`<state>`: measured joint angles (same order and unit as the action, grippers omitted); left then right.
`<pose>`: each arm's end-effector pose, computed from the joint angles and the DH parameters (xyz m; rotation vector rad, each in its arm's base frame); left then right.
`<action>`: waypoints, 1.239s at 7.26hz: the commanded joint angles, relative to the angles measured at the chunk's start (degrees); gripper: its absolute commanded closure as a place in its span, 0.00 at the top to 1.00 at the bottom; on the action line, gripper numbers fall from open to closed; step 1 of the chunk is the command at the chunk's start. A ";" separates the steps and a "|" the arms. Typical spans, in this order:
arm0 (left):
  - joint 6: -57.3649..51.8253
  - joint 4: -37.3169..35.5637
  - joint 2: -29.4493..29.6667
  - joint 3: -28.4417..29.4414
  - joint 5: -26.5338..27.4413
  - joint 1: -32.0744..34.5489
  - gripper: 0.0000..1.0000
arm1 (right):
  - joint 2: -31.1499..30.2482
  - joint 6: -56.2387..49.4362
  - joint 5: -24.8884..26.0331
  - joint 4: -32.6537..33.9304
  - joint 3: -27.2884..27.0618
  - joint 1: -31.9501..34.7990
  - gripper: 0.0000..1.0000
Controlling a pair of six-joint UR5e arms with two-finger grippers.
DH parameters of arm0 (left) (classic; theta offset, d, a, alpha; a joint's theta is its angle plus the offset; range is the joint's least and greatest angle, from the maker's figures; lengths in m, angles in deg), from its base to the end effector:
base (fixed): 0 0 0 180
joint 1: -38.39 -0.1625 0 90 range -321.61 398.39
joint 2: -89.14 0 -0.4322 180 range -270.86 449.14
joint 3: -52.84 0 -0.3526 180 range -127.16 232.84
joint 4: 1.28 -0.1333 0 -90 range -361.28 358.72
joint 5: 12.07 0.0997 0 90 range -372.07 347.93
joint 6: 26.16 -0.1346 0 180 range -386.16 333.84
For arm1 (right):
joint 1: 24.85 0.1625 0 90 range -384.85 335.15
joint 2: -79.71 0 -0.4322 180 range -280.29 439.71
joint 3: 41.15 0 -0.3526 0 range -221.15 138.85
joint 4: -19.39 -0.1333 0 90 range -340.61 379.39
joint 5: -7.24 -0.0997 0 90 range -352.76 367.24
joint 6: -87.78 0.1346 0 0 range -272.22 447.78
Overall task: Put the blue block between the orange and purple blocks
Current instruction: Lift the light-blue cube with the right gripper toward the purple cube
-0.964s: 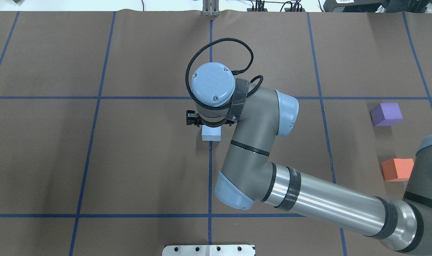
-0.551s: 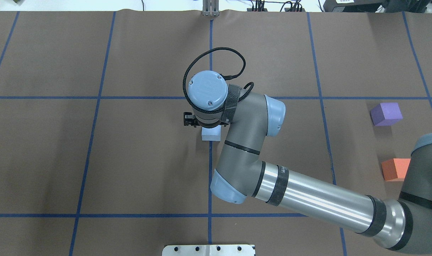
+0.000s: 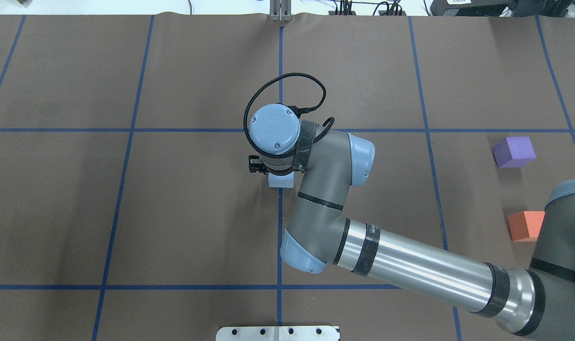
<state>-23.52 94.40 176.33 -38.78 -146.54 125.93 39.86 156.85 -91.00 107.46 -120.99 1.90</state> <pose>-0.0202 -0.4395 0.6895 0.0398 0.7783 0.0274 -0.6319 -0.4462 0.2454 0.1696 -0.7235 0.0443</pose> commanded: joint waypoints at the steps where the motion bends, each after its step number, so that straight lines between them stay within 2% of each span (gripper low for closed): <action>1: 0.00 0.03 0.00 -0.06 0.00 0.00 1.00 | 0.03 0.09 1.47 -4.90 3.27 -0.39 0.72; 3: -0.09 0.03 0.00 -0.06 0.00 0.00 1.00 | 0.12 0.09 0.60 -4.57 2.59 -0.39 0.24; 4: -0.09 0.03 -0.09 -0.06 0.00 0.00 1.00 | -0.41 -0.17 -0.01 -2.48 -0.11 -0.12 0.21; 5: -0.09 0.03 -0.27 -0.06 -0.09 0.00 1.00 | -1.72 -0.96 -1.76 4.94 -6.75 1.01 0.21; 6: -0.09 0.03 -0.35 -0.06 -0.09 -0.09 1.00 | -5.99 -1.31 -3.34 9.19 -16.04 2.33 0.21; 7: -0.09 0.03 -0.36 0.03 -0.09 -0.18 1.00 | -12.74 -2.27 -4.40 9.40 -24.84 3.56 0.21; 9: -0.09 0.03 -0.36 -0.06 0.00 -0.18 1.00 | -19.89 -8.39 -7.04 9.41 -30.88 8.73 0.22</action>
<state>-23.61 94.43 175.98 -38.81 -146.61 125.77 24.80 152.51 -96.40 116.53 -147.16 7.37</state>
